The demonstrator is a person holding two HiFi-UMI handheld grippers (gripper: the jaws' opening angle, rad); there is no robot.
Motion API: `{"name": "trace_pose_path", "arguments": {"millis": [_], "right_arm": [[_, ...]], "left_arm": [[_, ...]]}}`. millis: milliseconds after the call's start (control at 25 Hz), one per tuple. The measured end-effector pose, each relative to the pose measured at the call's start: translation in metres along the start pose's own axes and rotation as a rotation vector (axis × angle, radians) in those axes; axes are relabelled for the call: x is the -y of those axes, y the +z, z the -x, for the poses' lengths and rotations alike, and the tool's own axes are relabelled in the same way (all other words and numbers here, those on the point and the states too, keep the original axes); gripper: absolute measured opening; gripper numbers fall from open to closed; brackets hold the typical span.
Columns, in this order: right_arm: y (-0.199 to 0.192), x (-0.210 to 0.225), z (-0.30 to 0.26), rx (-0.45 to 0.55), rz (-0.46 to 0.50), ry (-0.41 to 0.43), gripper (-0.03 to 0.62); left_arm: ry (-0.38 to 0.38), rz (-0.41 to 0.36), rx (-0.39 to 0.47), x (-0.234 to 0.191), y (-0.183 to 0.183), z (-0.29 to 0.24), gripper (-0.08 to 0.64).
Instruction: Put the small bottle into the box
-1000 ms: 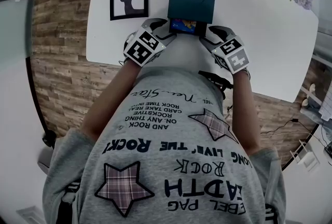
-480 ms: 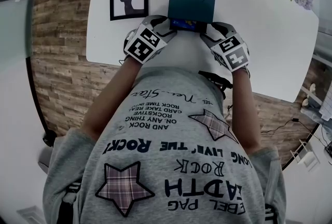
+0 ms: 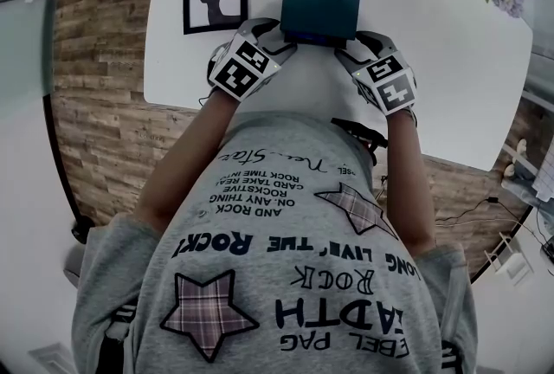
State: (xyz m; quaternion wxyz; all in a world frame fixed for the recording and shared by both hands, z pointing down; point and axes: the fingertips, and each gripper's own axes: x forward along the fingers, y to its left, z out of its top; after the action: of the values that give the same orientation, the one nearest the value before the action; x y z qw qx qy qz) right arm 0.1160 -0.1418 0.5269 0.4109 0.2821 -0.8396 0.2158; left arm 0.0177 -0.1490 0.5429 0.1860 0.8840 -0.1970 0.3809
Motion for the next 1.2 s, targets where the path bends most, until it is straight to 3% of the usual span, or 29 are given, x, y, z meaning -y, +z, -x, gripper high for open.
{"name": "trace_pose_path", "arguments": {"millis": [280, 520, 1200], "right_arm": [[0.005, 0.006, 0.000, 0.021, -0.034, -0.017, 0.199], [0.004, 0.013, -0.003, 0.046, -0.121, -0.011, 0.199], [0.008, 0.015, 0.001, 0.063, -0.127, -0.043, 0.198]], "left_arm": [[0.022, 0.000, 0.012, -0.006, 0.007, -0.001, 0.229], [0.047, 0.009, 0.023, -0.012, 0.009, -0.004, 0.229], [0.079, 0.020, 0.008, -0.018, 0.007, -0.004, 0.227]]}}
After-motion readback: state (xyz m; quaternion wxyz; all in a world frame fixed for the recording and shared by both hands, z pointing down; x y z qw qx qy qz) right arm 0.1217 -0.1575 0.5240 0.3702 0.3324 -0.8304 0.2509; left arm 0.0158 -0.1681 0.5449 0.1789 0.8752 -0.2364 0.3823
